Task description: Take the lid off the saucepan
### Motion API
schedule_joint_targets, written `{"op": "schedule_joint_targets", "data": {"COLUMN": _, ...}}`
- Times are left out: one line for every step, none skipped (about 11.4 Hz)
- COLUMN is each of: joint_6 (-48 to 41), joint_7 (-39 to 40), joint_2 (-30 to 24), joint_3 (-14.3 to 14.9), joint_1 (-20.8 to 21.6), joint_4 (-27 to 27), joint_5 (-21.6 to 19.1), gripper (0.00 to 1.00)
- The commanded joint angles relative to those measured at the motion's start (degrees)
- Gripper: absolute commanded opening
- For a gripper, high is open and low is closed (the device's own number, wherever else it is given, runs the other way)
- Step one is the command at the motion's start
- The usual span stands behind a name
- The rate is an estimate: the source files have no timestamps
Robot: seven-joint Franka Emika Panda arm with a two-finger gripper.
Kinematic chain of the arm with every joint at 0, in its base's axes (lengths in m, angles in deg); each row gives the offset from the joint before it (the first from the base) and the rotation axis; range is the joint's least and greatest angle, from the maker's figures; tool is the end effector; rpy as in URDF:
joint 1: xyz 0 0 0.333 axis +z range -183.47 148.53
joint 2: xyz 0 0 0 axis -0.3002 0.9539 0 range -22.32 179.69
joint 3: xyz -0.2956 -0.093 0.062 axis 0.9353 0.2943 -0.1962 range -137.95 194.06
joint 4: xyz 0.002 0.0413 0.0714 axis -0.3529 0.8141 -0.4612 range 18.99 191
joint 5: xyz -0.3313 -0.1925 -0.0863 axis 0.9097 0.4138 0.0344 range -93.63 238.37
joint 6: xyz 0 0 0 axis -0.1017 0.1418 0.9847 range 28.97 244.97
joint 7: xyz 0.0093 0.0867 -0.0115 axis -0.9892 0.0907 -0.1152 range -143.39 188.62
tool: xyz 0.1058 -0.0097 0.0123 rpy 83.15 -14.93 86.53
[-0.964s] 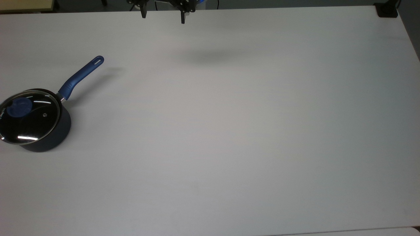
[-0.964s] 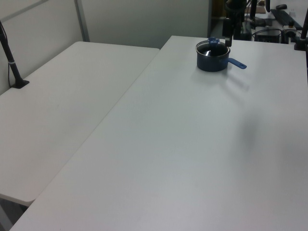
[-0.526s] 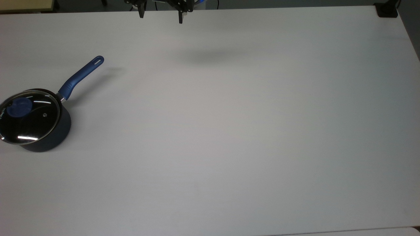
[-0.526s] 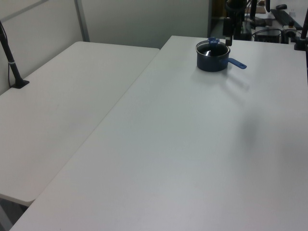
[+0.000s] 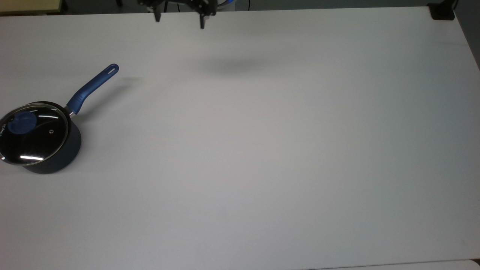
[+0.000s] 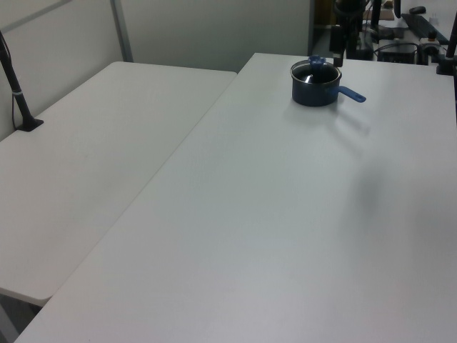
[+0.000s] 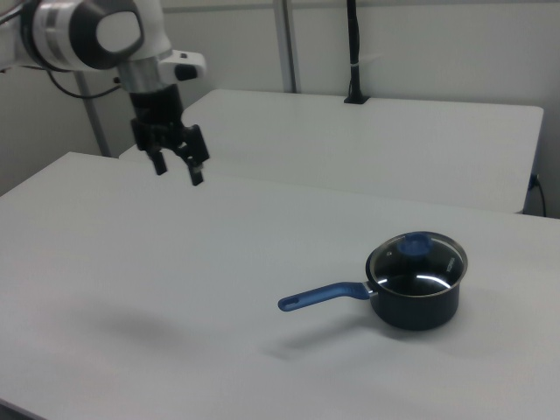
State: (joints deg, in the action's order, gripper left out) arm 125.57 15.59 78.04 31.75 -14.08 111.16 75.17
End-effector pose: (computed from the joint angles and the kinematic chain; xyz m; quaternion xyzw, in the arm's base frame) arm 0.5572 -0.0079 0.5883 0.9978 -0.0615 0.0021 0.0239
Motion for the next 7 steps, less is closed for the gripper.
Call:
{"op": "schedule_joint_targets", "data": {"joint_6": 7.90, "joint_7": 1.49, "joint_2": 3.10, "joint_3": 0.35, "joint_1": -6.08, "joint_4": -0.37, "joint_5": -0.07, "gripper": 1.00}}
{"op": "schedule_joint_targets", "data": {"joint_6": 10.37, "joint_7": 1.49, "joint_2": 4.06, "joint_3": 0.35, "joint_1": -8.11, "joint_4": -0.37, "joint_5": -0.07, "gripper": 1.00}}
{"op": "schedule_joint_targets", "data": {"joint_6": 12.91, "joint_7": 1.49, "joint_2": 5.11, "joint_3": 0.44, "joint_1": -10.13, "joint_4": -0.37, "joint_5": -0.07, "gripper": 1.00}}
{"op": "schedule_joint_targets", "data": {"joint_6": 16.85, "joint_7": 1.49, "joint_2": 6.17, "joint_3": 0.35, "joint_1": -12.94, "joint_4": -0.45, "joint_5": -0.07, "gripper": 1.00}}
{"op": "schedule_joint_targets", "data": {"joint_6": 21.24, "joint_7": 1.49, "joint_2": 7.75, "joint_3": 0.44, "joint_1": -14.97, "joint_4": -0.45, "joint_5": 0.10, "gripper": 1.00}}
{"op": "schedule_joint_targets", "data": {"joint_6": 25.38, "joint_7": 1.49, "joint_2": 9.68, "joint_3": 0.44, "joint_1": -17.33, "joint_4": -0.89, "joint_5": 0.54, "gripper": 1.00}}
{"op": "schedule_joint_targets", "data": {"joint_6": 29.16, "joint_7": 1.49, "joint_2": 12.57, "joint_3": 0.44, "joint_1": -19.36, "joint_4": -2.89, "joint_5": 0.54, "gripper": 1.00}}
